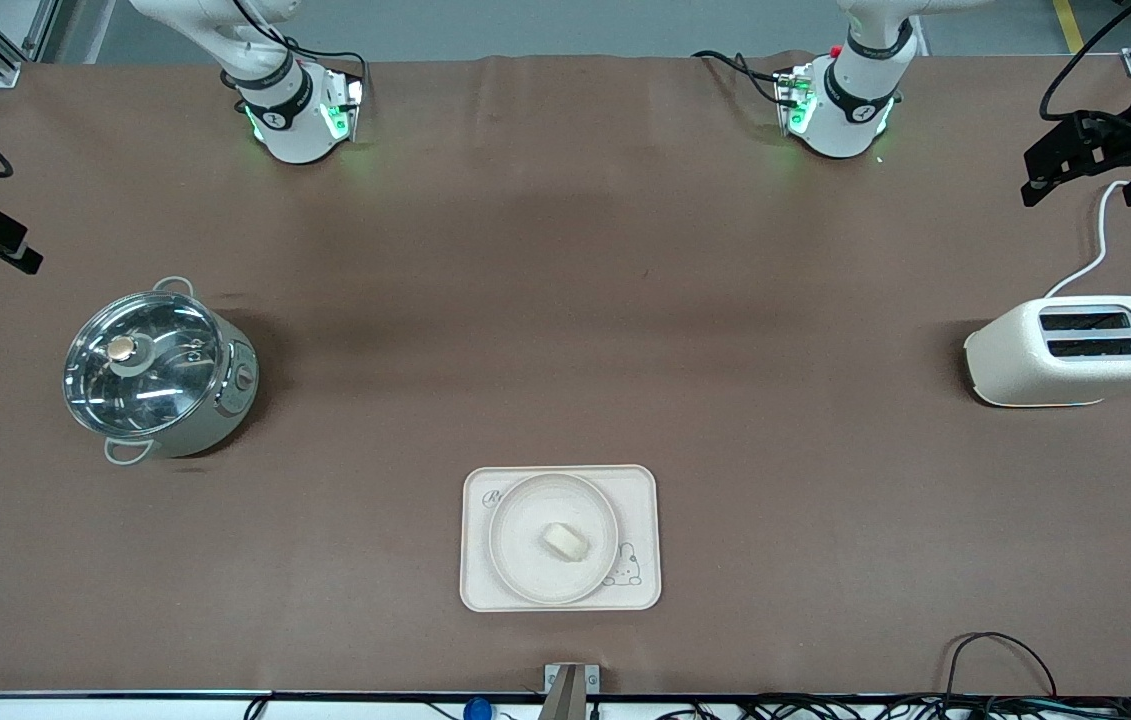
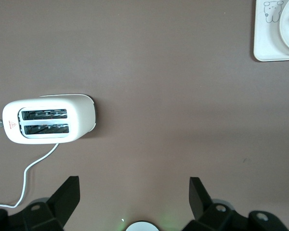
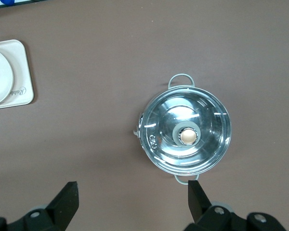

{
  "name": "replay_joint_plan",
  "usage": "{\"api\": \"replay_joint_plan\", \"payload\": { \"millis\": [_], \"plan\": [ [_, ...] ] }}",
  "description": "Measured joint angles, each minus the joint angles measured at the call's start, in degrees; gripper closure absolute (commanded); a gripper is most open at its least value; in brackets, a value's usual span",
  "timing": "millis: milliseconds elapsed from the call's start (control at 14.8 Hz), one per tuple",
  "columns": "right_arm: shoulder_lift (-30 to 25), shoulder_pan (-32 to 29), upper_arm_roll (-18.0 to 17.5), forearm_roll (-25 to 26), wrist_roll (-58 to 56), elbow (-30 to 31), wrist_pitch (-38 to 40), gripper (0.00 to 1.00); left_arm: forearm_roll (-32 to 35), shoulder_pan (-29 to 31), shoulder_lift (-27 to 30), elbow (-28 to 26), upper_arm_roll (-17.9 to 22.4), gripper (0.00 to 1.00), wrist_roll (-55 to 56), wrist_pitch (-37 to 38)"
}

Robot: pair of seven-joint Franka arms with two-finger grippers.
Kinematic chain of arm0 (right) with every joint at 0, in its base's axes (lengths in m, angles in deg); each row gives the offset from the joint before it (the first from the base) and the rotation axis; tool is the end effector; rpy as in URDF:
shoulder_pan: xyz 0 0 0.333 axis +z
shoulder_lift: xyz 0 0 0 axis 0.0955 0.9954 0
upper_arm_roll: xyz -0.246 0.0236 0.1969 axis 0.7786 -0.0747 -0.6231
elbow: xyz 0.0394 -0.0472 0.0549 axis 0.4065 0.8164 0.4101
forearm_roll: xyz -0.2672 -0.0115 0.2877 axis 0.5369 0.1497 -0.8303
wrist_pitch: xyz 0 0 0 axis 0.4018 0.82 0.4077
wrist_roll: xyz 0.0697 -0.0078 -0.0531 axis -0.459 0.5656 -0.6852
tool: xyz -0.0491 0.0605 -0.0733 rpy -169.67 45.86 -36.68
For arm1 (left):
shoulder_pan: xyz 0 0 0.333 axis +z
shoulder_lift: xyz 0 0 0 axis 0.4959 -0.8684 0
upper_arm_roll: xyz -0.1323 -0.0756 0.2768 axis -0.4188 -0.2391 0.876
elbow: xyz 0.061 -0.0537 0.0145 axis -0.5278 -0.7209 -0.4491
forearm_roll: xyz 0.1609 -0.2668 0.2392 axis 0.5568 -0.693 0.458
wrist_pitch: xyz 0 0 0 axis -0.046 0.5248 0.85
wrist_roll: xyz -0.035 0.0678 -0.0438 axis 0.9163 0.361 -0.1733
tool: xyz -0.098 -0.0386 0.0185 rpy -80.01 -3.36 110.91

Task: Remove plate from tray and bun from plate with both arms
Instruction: 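Reach the right gripper past the pot toward the plate on the tray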

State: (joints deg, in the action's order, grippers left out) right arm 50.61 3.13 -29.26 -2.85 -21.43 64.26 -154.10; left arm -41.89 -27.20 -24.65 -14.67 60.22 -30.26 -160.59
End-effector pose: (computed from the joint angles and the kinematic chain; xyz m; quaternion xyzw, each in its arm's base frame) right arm 0.5456 -0.0391 0.6569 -0.9974 0.0634 -0.0201 0.0280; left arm 0.5110 -0.0549 0.6885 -0.9997 0.0197 -0.0006 0.0116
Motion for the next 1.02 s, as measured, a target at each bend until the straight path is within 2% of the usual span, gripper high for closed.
{"api": "replay_joint_plan", "payload": {
  "millis": [542,746,1017],
  "plan": [
    [1.9,0.7,-0.5,-1.2,0.0,0.4,-0.1,0.0,0.0,0.0,-0.2,0.0,0.0,0.0,0.0,0.0],
    [7.1,4.0,-1.0,-7.0,0.2,1.2,-2.9,0.0,0.0,0.0,-0.8,0.0,0.0,0.0,0.0,0.0],
    [17.3,8.8,-1.2,-12.7,0.3,1.6,-12.6,0.0,0.0,0.0,-1.6,0.9,0.0,0.0,-0.1,-0.4]
  ]
}}
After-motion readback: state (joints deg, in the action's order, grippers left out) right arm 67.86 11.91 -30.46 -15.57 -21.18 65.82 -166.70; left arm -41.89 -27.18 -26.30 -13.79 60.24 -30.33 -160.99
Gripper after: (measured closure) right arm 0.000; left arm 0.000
